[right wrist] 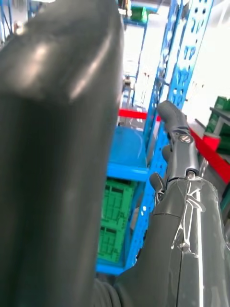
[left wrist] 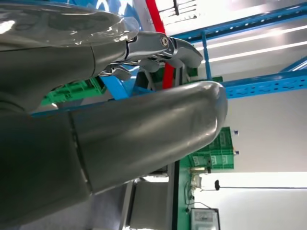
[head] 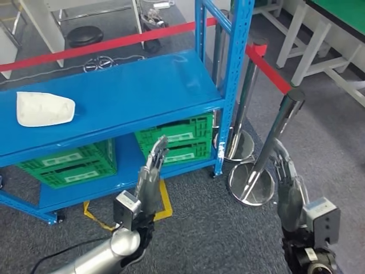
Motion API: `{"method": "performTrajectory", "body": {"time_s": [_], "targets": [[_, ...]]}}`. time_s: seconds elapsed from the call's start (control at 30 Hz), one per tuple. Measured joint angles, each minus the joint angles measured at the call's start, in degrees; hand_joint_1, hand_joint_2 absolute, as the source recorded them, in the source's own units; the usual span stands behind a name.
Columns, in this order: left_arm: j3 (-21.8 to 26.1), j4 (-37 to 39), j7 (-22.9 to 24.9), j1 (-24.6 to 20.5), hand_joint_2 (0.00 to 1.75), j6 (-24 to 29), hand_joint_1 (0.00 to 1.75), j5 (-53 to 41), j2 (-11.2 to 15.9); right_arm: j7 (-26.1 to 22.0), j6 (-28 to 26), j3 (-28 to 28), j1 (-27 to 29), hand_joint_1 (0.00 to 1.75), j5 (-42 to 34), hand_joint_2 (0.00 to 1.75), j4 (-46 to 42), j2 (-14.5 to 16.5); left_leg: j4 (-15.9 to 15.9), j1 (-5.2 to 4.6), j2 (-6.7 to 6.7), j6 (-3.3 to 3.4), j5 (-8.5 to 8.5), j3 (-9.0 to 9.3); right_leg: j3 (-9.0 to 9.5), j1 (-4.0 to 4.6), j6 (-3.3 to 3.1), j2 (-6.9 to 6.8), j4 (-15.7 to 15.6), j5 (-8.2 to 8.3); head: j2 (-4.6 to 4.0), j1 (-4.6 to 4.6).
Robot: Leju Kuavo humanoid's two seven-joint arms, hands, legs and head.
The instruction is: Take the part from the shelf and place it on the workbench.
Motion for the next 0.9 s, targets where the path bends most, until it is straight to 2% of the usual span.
{"method": "performTrajectory", "body": {"time_s": [0.03, 0.07, 0.1, 0.13, 0.17, 0.2, 0.27, 0.3, 0.33, 0.4, 0.43, 0.47, 0.5, 0.53, 0.57, 0.6, 0.63, 0.67, 0.7, 0.73, 0.77, 0.8, 0.83, 0.87, 0.9], "targets": [[0.01, -0.02, 0.07, -0.11, 0.00, -0.05, 0.00, -0.04, 0.01, 0.05, -0.15, -0.01, 0.04, 0.00, -0.01, 0.00, -0.01, 0.03, 3.58, -0.03, 2.01, -0.30, -1.60, -1.88, 0.17, 0.13, -0.24, -0.85, -0.10, -0.05, 0.00, -0.27], [0.01, -0.03, 0.17, -0.20, 0.00, -0.10, 0.00, -0.05, 0.01, 0.08, -0.27, -0.01, 0.09, 0.00, -0.01, 0.00, -0.02, 0.05, 7.66, 0.11, 2.87, -0.52, -3.16, -4.14, 0.22, 0.21, -0.45, -1.73, -0.12, -0.15, 0.00, -0.46], [0.00, -0.03, 0.26, -0.22, 0.00, -0.15, 0.00, -0.06, 0.00, 0.13, -0.36, 0.00, 0.15, 0.00, -0.02, 0.00, -0.02, 0.05, 11.03, 0.28, 3.14, -0.67, -4.09, -6.12, 0.27, 0.25, -0.55, -2.61, -0.12, -0.26, 0.00, -0.51], [-0.01, -0.03, 0.37, -0.21, 0.00, -0.19, 0.00, -0.07, 0.02, 0.15, -0.44, 0.01, 0.20, 0.00, -0.02, 0.00, -0.02, 0.05, 12.70, 0.42, 3.24, -0.76, -4.10, -7.24, 0.34, 0.27, -0.61, -3.47, -0.12, -0.38, 0.00, -0.59], [-0.01, -0.03, 0.49, -0.22, 0.00, -0.21, 0.00, -0.06, 0.05, 0.15, -0.52, 0.01, 0.19, 0.00, -0.02, 0.00, -0.02, 0.05, 12.06, 0.52, 3.36, -0.78, -3.05, -7.12, 0.45, 0.27, -0.60, -4.26, -0.11, -0.51, 0.00, -0.66], [-0.01, -0.03, 0.58, -0.25, 0.00, -0.22, 0.00, -0.06, 0.08, 0.15, -0.58, 0.01, 0.16, 0.00, -0.05, 0.00, -0.02, 0.05, 9.10, 0.55, 3.73, -0.70, -1.18, -5.68, 0.65, 0.27, -0.55, -5.01, -0.12, -0.68, 0.00, -0.78], [0.00, -0.03, 0.69, -0.50, 0.00, -0.22, 0.00, -0.05, 0.11, 0.15, -0.62, 0.01, 0.07, 0.00, -0.10, 0.00, -0.02, 0.07, 0.54, 0.24, 5.88, -0.20, 2.35, -1.09, 1.15, 0.49, -0.21, -6.28, -0.11, -1.14, 0.00, -1.02], [0.01, -0.04, 0.73, -0.69, 0.00, -0.21, 0.00, -0.05, 0.11, 0.15, -0.61, 0.01, 0.01, 0.00, -0.13, 0.00, -0.02, 0.08, -2.51, 0.02, 6.69, 0.12, 3.23, 0.56, 1.38, 0.66, 0.03, -6.78, -0.14, -1.36, 0.00, -1.02], [0.02, -0.04, 0.76, -0.87, 0.00, -0.21, 0.00, -0.05, 0.11, 0.15, -0.58, 0.01, -0.06, 0.00, -0.13, 0.00, -0.02, 0.10, -4.08, -0.20, 7.10, 0.43, 3.42, 1.39, 1.60, 0.86, 0.31, -7.26, -0.19, -1.58, 0.00, -0.93], [0.07, -0.06, 0.80, -1.03, 0.00, -0.20, 0.00, -0.05, 0.18, 0.15, -0.50, 0.02, -0.23, 0.00, -0.13, 0.00, -0.03, 0.14, -4.51, -0.34, 6.01, 0.95, 3.26, 1.52, 2.12, 0.99, 0.87, -8.23, -0.49, -1.88, 0.00, -0.66], [0.09, -0.06, 0.80, -1.05, 0.00, -0.19, 0.00, -0.05, 0.21, 0.15, -0.46, 0.02, -0.34, 0.00, -0.14, 0.00, -0.04, 0.16, -4.73, -0.22, 5.42, 1.19, 3.29, 1.70, 2.23, 0.89, 1.19, -8.01, -0.37, -2.23, 0.00, -0.58], [0.10, -0.07, 0.79, -1.13, 0.00, -0.19, 0.00, -0.05, 0.22, 0.13, -0.44, 0.01, -0.47, 0.00, -0.15, 0.00, -0.06, 0.18, -4.96, -0.04, 4.83, 1.48, 3.35, 1.91, 1.94, 0.75, 1.44, -7.07, 0.57, -3.05, 0.00, -0.45], [0.10, -0.07, 0.78, -1.25, 0.00, -0.19, 0.00, -0.05, 0.19, 0.13, -0.44, -0.01, -0.58, 0.00, -0.16, 0.00, -0.08, 0.18, -5.17, 0.19, 4.23, 1.77, 3.42, 2.12, 0.98, 0.63, 1.64, -5.71, 2.89, -4.50, 0.00, -0.22], [0.10, -0.07, 0.77, -1.34, 0.00, -0.19, 0.00, -0.06, 0.15, 0.13, -0.44, -0.02, -0.61, 0.00, -0.17, 0.00, -0.10, 0.18, -5.25, 0.32, 3.63, 1.98, 3.43, 2.25, -0.75, 0.51, 1.75, -4.06, 6.55, -6.40, 0.00, 0.05], [0.10, -0.07, 0.78, -1.41, 0.00, -0.19, 0.00, -0.05, 0.12, 0.13, -0.44, -0.01, -0.60, 0.00, -0.17, 0.00, -0.11, 0.18, -5.25, 0.34, 2.97, 2.14, 3.39, 2.29, -2.88, 0.50, 1.81, -3.01, 10.99, -8.38, 0.00, 0.28], [0.10, -0.07, 0.79, -1.42, 0.00, -0.19, 0.00, -0.05, 0.11, 0.15, -0.44, 0.01, -0.54, 0.00, -0.17, 0.00, -0.11, 0.18, -5.24, 0.32, 2.24, 2.22, 3.37, 2.31, -4.96, 0.49, 1.87, -2.51, 15.05, -9.74, 0.00, 0.41], [0.10, -0.07, 0.79, -1.40, 0.00, -0.19, 0.00, -0.05, 0.11, 0.15, -0.45, 0.02, -0.49, 0.00, -0.18, 0.00, -0.11, 0.18, -5.23, 0.31, 1.42, 2.24, 3.36, 2.35, -6.34, 0.48, 1.91, -2.30, 17.35, -9.98, 0.00, 0.46], [0.10, -0.07, 0.80, -1.38, 0.00, -0.19, 0.00, -0.04, 0.11, 0.15, -0.45, 0.03, -0.48, 0.00, -0.18, 0.00, -0.11, 0.18, -5.20, 0.32, 0.55, 2.22, 3.34, 2.44, -6.68, 0.45, 1.89, -2.20, 17.36, -9.00, 0.00, 0.48], [0.10, -0.07, 0.80, -1.38, 0.00, -0.19, 0.00, -0.04, 0.12, 0.15, -0.45, 0.03, -0.50, 0.00, -0.18, 0.00, -0.11, 0.18, -5.16, 0.35, -0.37, 2.16, 3.30, 2.57, -5.89, 0.40, 1.82, -1.97, 14.90, -6.92, 0.00, 0.50], [0.10, -0.07, 0.80, -1.39, 0.00, -0.19, 0.00, -0.04, 0.11, 0.15, -0.45, 0.03, -0.54, 0.00, -0.18, 0.00, -0.11, 0.18, -5.08, 0.39, -1.26, 2.05, 3.23, 2.72, -4.32, 0.29, 1.72, -1.21, 10.79, -4.26, 0.00, 0.55], [0.10, -0.07, 0.80, -1.41, 0.00, -0.19, 0.00, -0.04, 0.11, 0.15, -0.44, 0.02, -0.58, 0.00, -0.18, 0.00, -0.10, 0.18, -4.93, 0.33, -2.08, 1.86, 3.14, 2.76, -2.72, 0.14, 1.57, 0.26, 6.71, -2.25, 0.00, 0.61], [0.10, -0.07, 0.80, -1.48, 0.00, -0.19, 0.00, 0.01, 0.11, 0.14, -0.41, 0.02, -0.64, 0.00, -0.23, 0.00, -0.09, 0.18, -4.71, 0.28, -2.87, 1.60, 3.09, 2.63, -1.24, -0.07, 1.44, 1.65, 3.35, -0.99, 0.00, 0.65], [0.10, -0.07, 0.80, -1.57, 0.00, -0.19, 0.00, 0.10, 0.12, 0.13, -0.37, 0.03, -0.69, 0.00, -0.35, 0.00, -0.06, 0.18, -4.58, 0.30, -3.56, 1.26, 3.16, 2.36, -0.42, -0.13, 1.30, 2.71, 1.48, -0.53, 0.00, 0.66], [0.10, -0.07, 0.80, -1.64, 0.00, -0.19, 0.00, 0.21, 0.14, 0.10, -0.30, 0.05, -0.74, 0.00, -0.48, 0.00, -0.03, 0.19, -4.56, 0.33, -4.28, 0.86, 3.34, 2.05, -0.08, -0.09, 1.10, 3.05, 0.88, -0.70, 0.00, 0.66], [0.10, -0.07, 0.80, -1.69, 0.00, -0.16, 0.00, 0.34, 0.18, 0.08, -0.23, 0.08, -0.79, 0.00, -0.63, 0.00, -0.02, 0.19, -4.62, 0.45, -5.02, 0.46, 3.59, 1.76, 0.18, -0.05, 0.85, 2.48, 0.60, -0.67, 0.00, 0.62]]}}
